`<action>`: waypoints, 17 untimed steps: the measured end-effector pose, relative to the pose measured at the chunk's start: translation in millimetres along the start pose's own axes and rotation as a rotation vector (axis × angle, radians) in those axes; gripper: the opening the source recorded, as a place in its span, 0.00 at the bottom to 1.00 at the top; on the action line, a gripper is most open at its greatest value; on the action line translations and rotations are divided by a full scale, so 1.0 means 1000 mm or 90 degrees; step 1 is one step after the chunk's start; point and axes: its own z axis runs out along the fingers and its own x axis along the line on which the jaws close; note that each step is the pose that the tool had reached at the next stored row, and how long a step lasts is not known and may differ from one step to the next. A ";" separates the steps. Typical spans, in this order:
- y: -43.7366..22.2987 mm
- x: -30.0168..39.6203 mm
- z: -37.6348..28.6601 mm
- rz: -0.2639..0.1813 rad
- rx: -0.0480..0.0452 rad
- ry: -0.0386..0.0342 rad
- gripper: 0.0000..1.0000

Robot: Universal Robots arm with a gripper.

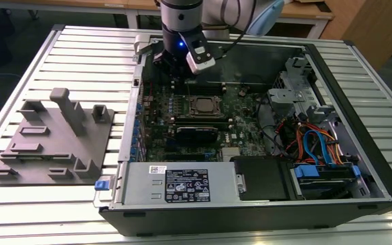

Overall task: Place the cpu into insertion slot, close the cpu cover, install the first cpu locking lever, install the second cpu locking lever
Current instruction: 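Install the first cpu locking lever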

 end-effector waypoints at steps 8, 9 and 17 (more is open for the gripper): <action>0.0115 0.0004 0.0007 -0.002 -0.0001 0.0000 0.10; 0.0124 0.0003 0.0008 -0.002 -0.0001 0.0001 0.10; 0.0175 -0.0051 0.0012 -0.002 -0.0001 -0.0001 0.10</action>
